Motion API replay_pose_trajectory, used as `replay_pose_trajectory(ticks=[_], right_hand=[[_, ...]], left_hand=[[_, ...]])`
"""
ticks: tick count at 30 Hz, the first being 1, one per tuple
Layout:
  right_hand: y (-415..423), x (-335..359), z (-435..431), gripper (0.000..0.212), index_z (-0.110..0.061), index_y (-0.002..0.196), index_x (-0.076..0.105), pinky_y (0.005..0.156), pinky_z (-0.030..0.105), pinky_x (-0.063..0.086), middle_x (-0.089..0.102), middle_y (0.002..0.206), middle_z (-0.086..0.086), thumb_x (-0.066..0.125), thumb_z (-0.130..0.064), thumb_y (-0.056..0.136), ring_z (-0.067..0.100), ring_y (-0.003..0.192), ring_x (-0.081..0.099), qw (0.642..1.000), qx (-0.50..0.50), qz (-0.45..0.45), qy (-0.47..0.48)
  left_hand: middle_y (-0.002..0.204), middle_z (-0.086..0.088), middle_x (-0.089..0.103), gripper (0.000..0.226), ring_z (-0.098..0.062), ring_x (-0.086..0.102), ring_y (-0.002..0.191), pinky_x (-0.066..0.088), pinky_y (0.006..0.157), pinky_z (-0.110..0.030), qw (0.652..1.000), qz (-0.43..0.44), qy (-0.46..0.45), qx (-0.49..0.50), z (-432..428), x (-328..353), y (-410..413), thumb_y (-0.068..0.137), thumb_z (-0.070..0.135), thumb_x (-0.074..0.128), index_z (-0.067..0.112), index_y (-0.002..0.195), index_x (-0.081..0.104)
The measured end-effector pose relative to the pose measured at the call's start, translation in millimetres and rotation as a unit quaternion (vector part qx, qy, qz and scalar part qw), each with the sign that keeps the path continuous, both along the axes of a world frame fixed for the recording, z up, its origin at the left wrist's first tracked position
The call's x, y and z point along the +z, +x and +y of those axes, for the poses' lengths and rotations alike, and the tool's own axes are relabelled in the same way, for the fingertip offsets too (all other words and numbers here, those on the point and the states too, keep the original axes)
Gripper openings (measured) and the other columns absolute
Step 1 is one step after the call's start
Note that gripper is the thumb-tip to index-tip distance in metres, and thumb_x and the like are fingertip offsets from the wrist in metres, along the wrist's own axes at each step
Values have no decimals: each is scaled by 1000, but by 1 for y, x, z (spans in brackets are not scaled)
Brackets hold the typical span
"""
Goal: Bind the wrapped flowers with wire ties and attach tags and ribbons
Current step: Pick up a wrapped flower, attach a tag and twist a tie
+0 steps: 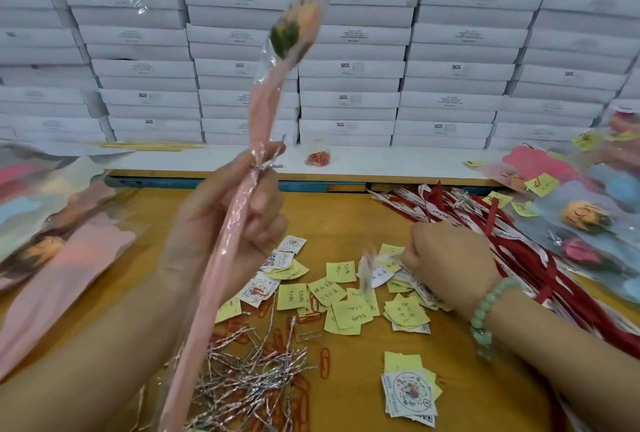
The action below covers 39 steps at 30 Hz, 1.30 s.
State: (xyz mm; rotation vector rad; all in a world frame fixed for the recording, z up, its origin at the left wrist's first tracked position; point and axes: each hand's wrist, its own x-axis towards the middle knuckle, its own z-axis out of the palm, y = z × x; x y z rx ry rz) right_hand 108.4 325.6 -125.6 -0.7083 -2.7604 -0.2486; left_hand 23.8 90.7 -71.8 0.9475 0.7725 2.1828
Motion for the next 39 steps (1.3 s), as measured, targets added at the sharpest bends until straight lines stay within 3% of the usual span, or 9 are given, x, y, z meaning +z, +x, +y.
replay_pose_trajectory(ticks=[5,11,16,20,24,28,30,35,39], right_hand=[[2,0,-10,29,-25,71,52,47,21,33,52,59,-7,50,-36,98,7,49,43,968,138,108,-178],[8,15,-38,17,-15,78,71,45,8,33,61,54,-9,63,-24,91,-3,42,45,776,289,167,-536],[14,14,-45,23,-10,89,70,45,24,19,42,49,-14,53,-23,97,4,44,27,694,261,124,-660],[13,17,-48,27,-13,97,70,36,13,18,44,56,-3,54,-34,93,2,43,33,610,218,121,-752],[15,14,-50,40,-9,101,70,37,10,23,50,58,-13,64,-44,82,2,45,36,649,247,51,-718],[14,10,-52,15,-16,93,72,36,9,23,53,59,-13,65,-28,88,1,44,38,641,233,47,-730],[13,8,-52,14,-10,98,68,34,9,24,54,56,-14,61,-21,93,0,43,42,633,218,49,-741],[12,7,-51,17,1,99,64,30,10,22,59,54,-6,55,-13,97,1,35,45,626,140,60,-765],[12,4,-50,18,-6,93,65,32,12,22,58,53,-7,54,-19,98,2,37,38,674,138,36,-725]], left_hand=[[56,4,56,41,-4,45,41,41,40,-14,993,39,-111,20,5,-13,-2,58,38,90,17,90,76],[73,-8,70,24,-10,51,46,41,39,-14,959,108,-261,-5,18,-44,14,79,31,75,19,99,73],[84,-15,72,50,-14,61,52,46,40,-18,947,140,-284,57,20,-49,15,77,23,76,21,124,56],[76,-10,74,44,-14,62,52,46,40,-18,923,166,-332,101,19,-48,12,82,22,73,22,122,55],[62,-3,68,29,-10,53,43,38,38,-16,867,265,-397,144,18,-50,8,77,43,71,21,96,68],[51,8,47,57,0,37,41,26,42,-11,795,395,-430,165,17,-51,0,68,62,62,6,73,63],[53,4,38,64,-4,31,44,23,43,-14,772,432,-445,140,15,-47,-7,71,65,60,1,71,61],[62,-2,46,42,-21,41,59,32,58,-32,711,487,-504,67,2,-32,-21,70,65,63,24,60,66],[84,20,58,44,5,54,79,41,73,-26,687,485,-532,96,-7,-18,-29,62,69,65,25,59,70]])
